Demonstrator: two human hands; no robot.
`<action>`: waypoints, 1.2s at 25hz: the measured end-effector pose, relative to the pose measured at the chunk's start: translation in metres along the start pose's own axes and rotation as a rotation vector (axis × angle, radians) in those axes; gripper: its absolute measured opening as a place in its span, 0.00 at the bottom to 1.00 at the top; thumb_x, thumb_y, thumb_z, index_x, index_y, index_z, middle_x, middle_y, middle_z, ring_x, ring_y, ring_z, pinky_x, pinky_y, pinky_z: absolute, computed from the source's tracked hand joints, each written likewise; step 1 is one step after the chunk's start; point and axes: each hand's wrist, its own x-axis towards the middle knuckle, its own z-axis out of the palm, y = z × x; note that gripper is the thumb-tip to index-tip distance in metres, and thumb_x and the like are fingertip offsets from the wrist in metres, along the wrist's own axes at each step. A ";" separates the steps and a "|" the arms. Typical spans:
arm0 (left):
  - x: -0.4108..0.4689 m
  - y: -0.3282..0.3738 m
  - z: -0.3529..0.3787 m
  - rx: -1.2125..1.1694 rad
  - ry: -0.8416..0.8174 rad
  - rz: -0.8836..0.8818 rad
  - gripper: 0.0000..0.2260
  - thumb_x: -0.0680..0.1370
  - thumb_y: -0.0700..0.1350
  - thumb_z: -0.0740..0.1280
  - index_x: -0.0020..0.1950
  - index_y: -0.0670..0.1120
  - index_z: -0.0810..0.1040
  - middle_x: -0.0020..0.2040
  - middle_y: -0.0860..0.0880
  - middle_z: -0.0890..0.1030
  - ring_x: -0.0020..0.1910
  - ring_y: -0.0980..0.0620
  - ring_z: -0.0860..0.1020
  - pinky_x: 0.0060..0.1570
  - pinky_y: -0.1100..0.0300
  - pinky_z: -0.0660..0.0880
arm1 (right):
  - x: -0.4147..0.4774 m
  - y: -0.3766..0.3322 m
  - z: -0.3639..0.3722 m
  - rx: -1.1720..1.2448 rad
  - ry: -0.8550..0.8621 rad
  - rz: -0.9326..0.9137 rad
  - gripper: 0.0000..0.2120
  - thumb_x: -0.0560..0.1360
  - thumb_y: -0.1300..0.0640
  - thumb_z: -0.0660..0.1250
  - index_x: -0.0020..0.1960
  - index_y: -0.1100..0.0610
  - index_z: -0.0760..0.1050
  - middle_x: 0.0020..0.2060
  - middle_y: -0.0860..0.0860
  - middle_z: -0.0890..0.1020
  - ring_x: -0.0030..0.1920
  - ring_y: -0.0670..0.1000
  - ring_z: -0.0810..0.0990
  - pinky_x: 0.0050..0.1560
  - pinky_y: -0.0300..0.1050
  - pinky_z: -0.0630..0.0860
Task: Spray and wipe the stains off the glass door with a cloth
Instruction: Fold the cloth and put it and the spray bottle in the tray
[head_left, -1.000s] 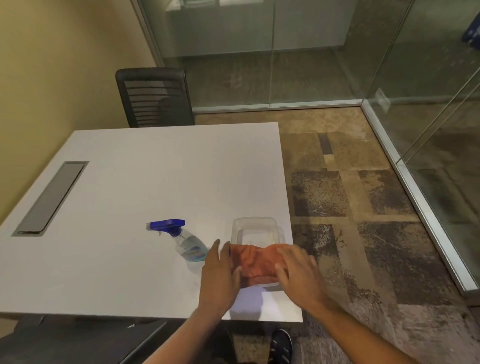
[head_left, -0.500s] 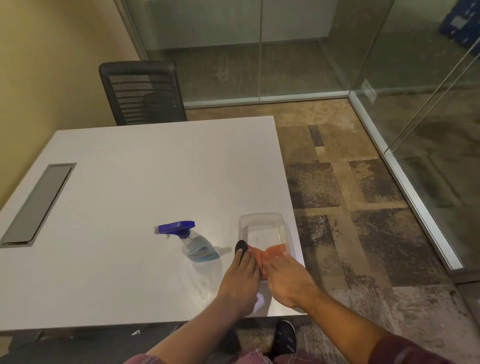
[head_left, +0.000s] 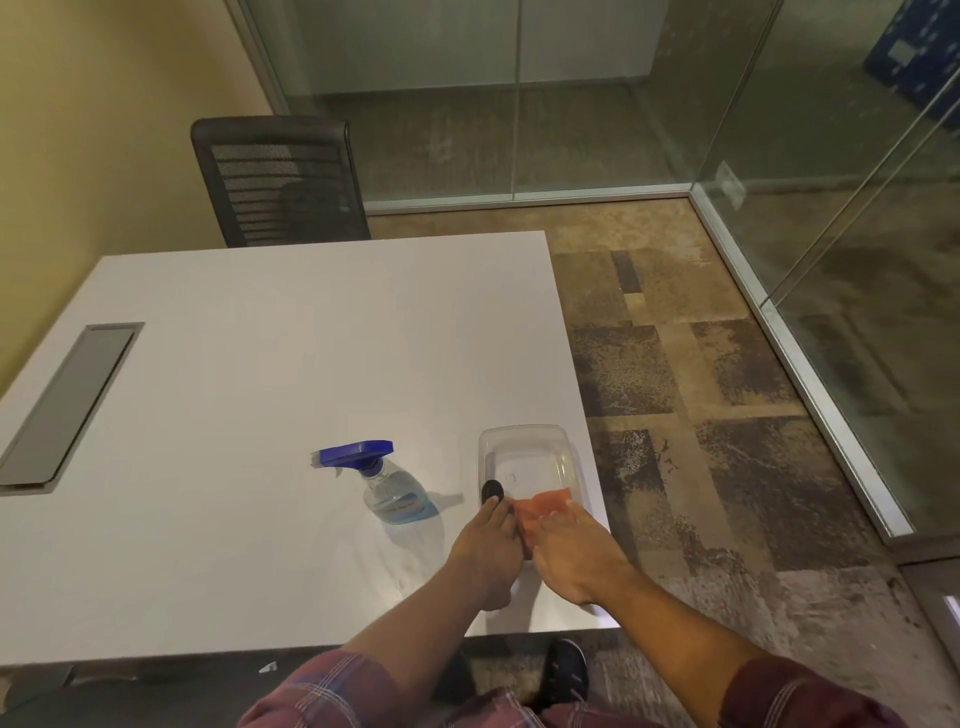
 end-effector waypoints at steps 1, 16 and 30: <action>-0.003 0.000 0.002 -0.042 0.046 -0.015 0.41 0.86 0.61 0.66 0.89 0.41 0.53 0.90 0.39 0.53 0.90 0.37 0.47 0.89 0.40 0.44 | -0.002 0.001 0.000 0.015 0.015 0.004 0.23 0.86 0.50 0.53 0.79 0.52 0.67 0.68 0.51 0.82 0.68 0.54 0.79 0.84 0.57 0.59; -0.082 -0.050 0.062 -1.339 0.740 -0.997 0.10 0.82 0.43 0.75 0.57 0.45 0.74 0.53 0.47 0.78 0.55 0.43 0.81 0.57 0.54 0.79 | 0.005 -0.022 -0.015 0.530 0.339 0.127 0.16 0.87 0.56 0.63 0.73 0.52 0.74 0.71 0.49 0.79 0.69 0.52 0.77 0.69 0.41 0.70; -0.080 -0.113 0.078 -1.323 0.782 -0.700 0.16 0.82 0.39 0.75 0.62 0.58 0.77 0.55 0.57 0.85 0.53 0.61 0.82 0.57 0.55 0.80 | 0.093 -0.137 -0.073 0.722 0.120 -0.071 0.29 0.83 0.50 0.70 0.81 0.50 0.66 0.77 0.49 0.74 0.75 0.52 0.74 0.76 0.49 0.72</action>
